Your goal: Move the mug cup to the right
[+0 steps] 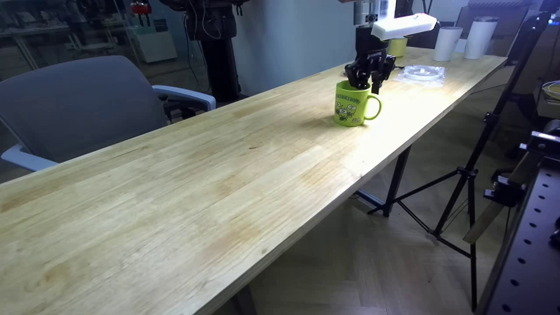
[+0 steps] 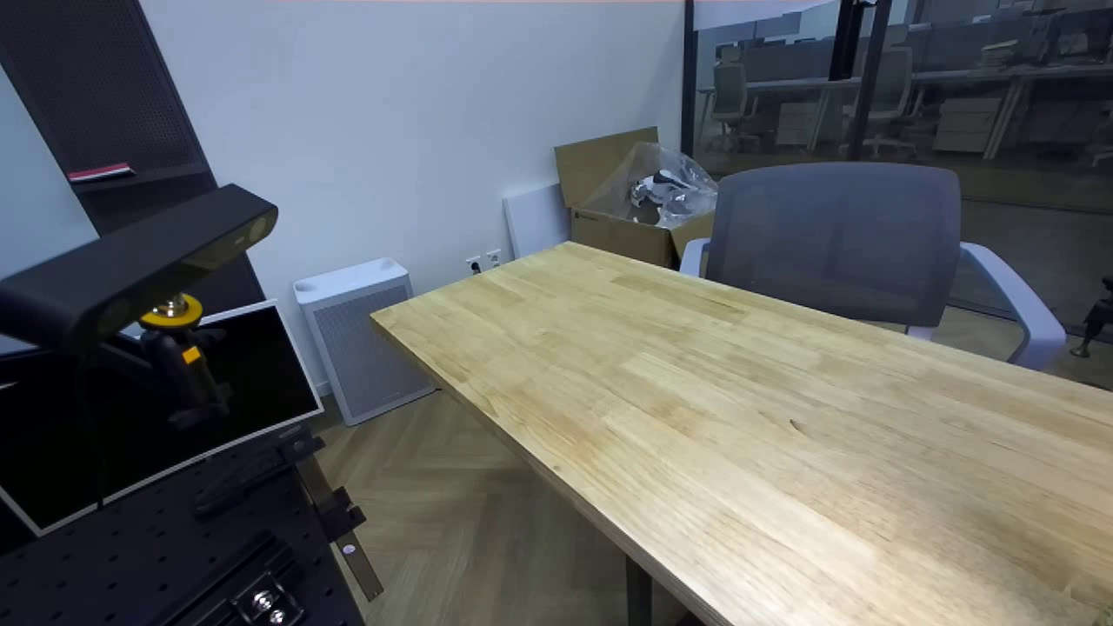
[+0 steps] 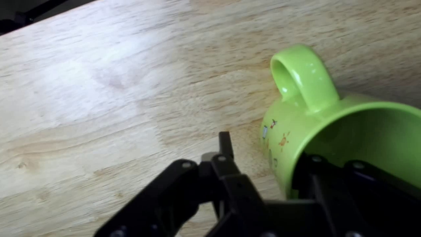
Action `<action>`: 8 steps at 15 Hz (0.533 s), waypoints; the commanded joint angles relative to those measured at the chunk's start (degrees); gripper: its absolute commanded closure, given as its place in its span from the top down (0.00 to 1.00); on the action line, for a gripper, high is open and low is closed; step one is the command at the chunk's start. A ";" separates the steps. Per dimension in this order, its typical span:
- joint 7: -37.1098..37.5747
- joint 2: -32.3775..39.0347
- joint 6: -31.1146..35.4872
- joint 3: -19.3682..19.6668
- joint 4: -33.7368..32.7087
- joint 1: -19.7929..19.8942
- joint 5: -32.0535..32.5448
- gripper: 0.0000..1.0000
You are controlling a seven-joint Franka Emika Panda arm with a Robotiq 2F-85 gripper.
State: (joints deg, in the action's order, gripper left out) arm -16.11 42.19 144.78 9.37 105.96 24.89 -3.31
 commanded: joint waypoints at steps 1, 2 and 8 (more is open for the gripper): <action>1.05 0.15 1.68 0.32 0.75 -0.25 0.72 0.11; 1.05 0.21 1.73 0.35 0.80 -0.21 0.73 0.05; 0.75 -0.57 1.00 0.23 0.74 0.02 0.61 0.02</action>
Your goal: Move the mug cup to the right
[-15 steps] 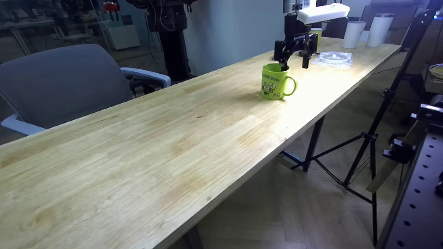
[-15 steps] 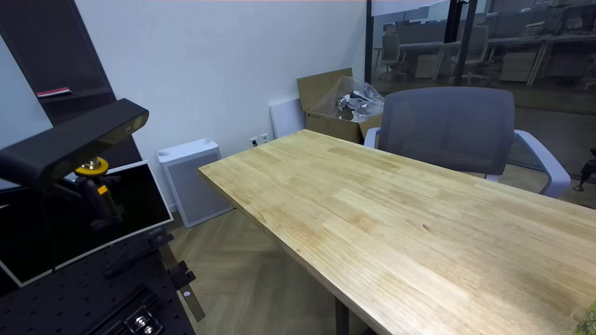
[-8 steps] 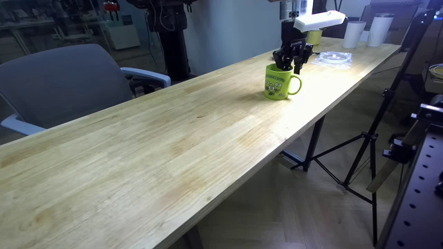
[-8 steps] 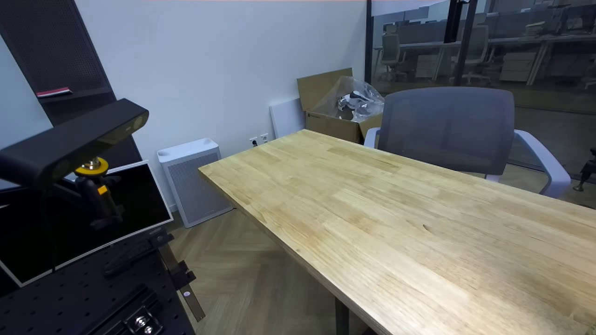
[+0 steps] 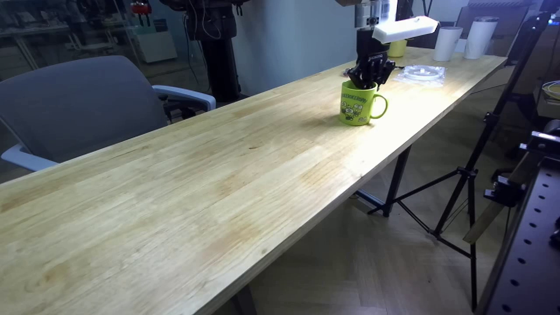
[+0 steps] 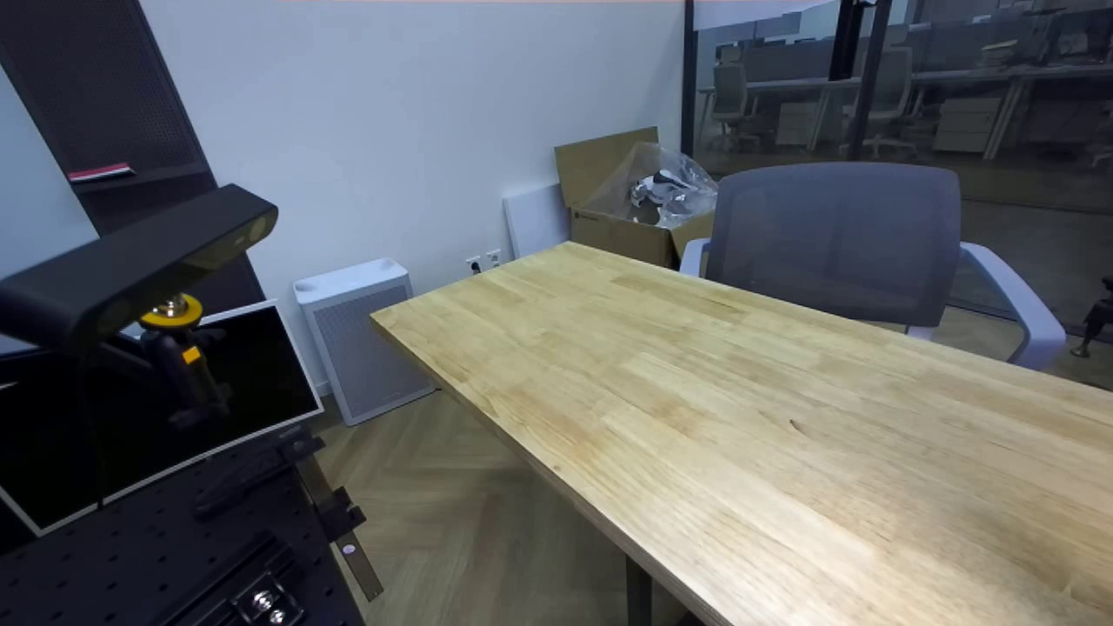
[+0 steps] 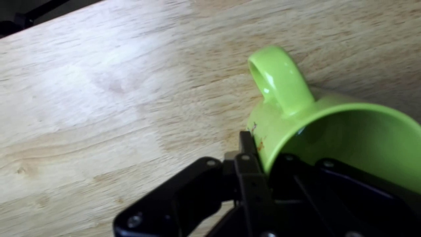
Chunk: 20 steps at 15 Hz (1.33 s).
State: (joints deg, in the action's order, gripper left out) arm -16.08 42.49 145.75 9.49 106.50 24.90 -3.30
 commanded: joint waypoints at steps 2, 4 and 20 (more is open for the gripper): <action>0.65 -1.45 -0.61 0.04 0.06 0.02 0.55 0.02; 0.63 -2.10 -0.69 0.00 0.16 0.00 0.49 0.02; -2.02 -9.69 -1.92 -1.90 2.89 0.38 -0.78 0.02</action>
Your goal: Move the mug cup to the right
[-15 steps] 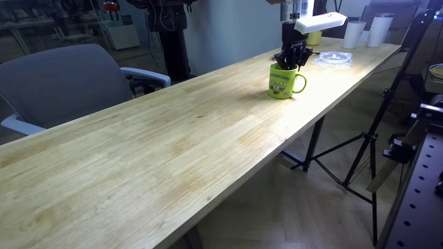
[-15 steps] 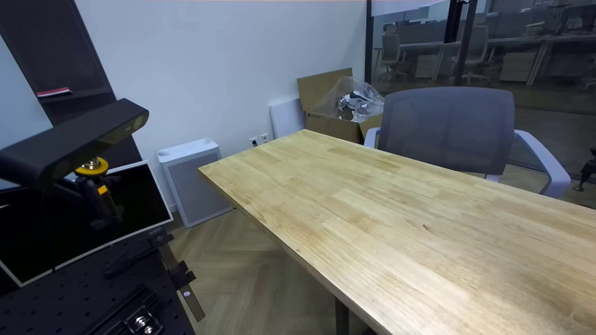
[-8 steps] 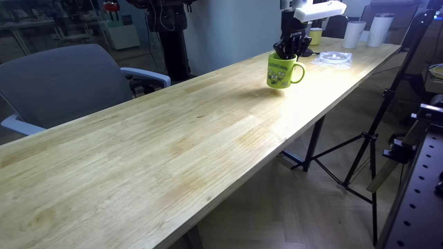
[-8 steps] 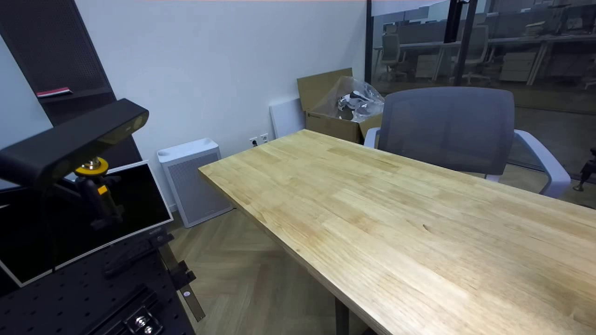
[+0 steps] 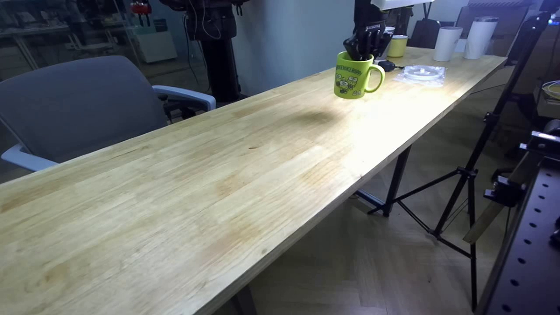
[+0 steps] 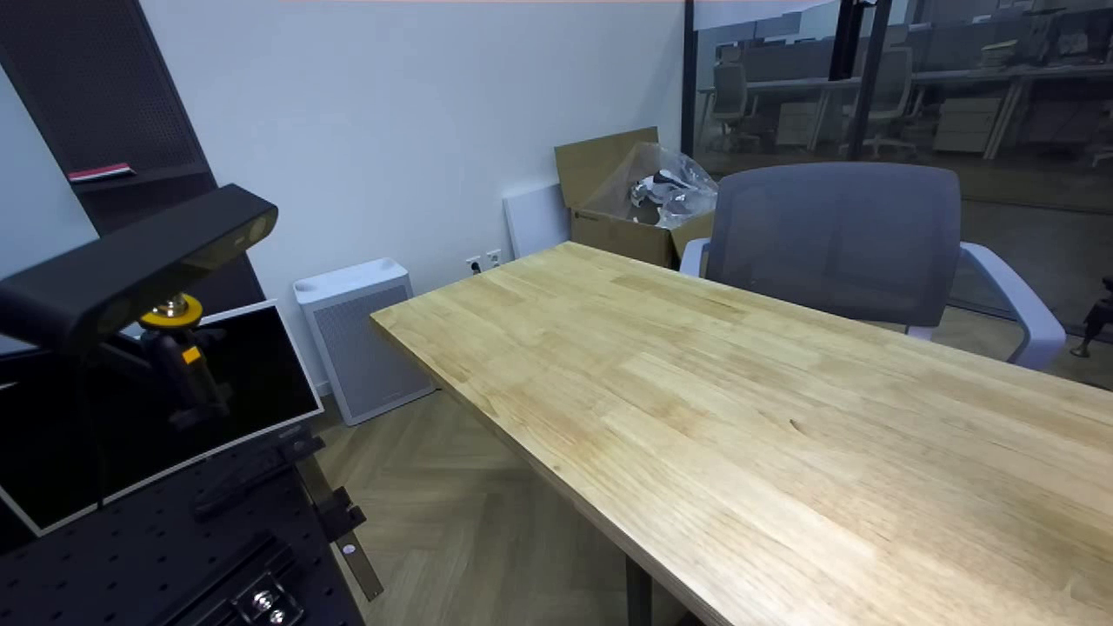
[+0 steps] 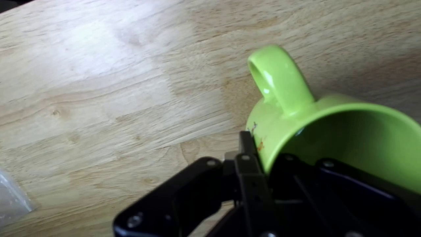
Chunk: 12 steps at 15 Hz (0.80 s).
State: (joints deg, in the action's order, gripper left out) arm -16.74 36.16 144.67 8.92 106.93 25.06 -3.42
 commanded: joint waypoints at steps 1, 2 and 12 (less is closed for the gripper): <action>-1.55 -3.72 -0.63 -1.67 3.02 -0.09 -0.62 0.02; -1.63 -4.02 -0.48 -2.04 3.50 -0.33 -0.66 0.02; 0.76 -6.68 2.20 -3.15 10.04 -8.17 2.22 0.02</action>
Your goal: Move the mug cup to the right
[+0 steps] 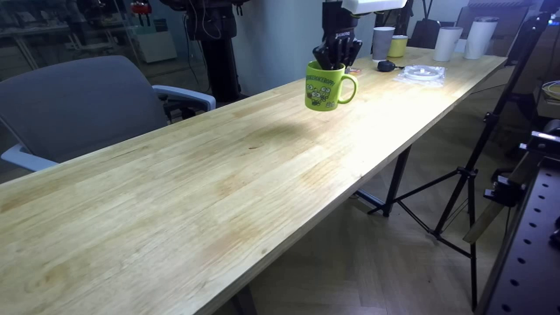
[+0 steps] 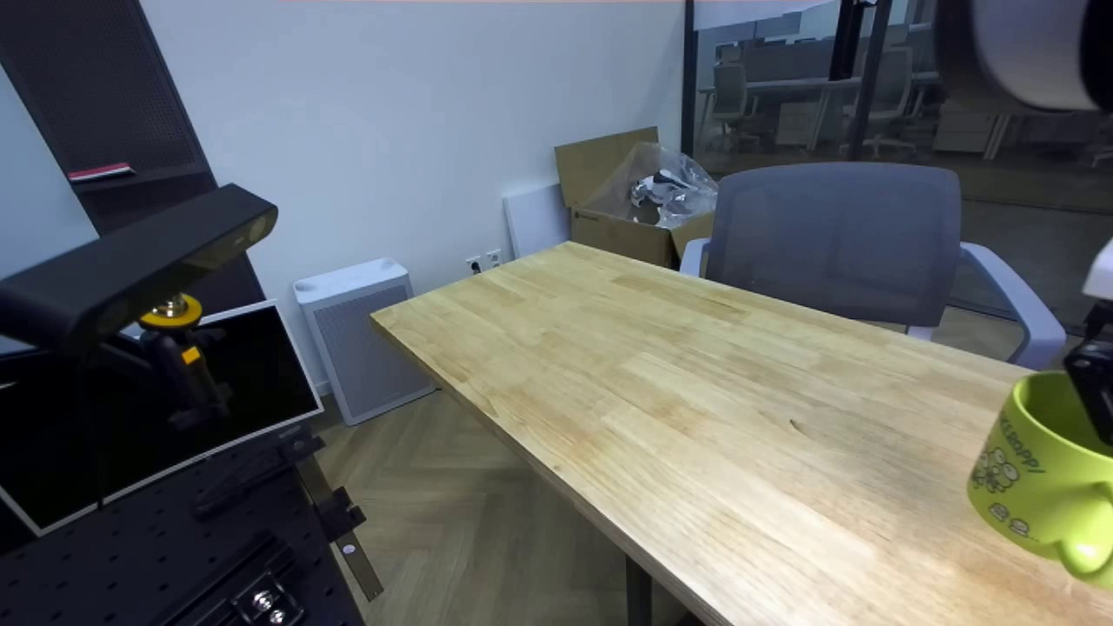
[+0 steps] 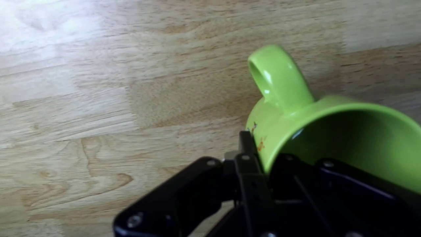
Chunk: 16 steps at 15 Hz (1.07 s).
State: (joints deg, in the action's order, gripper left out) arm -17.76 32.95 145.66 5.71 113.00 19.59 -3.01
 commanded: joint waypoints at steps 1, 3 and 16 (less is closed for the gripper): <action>2.17 -3.88 1.58 0.14 4.85 -3.83 2.37 0.02; 2.79 -4.64 2.73 0.16 6.78 -6.13 3.80 0.02; -0.34 -6.26 9.95 -3.41 17.12 -10.13 7.35 0.02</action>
State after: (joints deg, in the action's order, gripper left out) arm -17.07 28.69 154.56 3.42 127.71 8.17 3.95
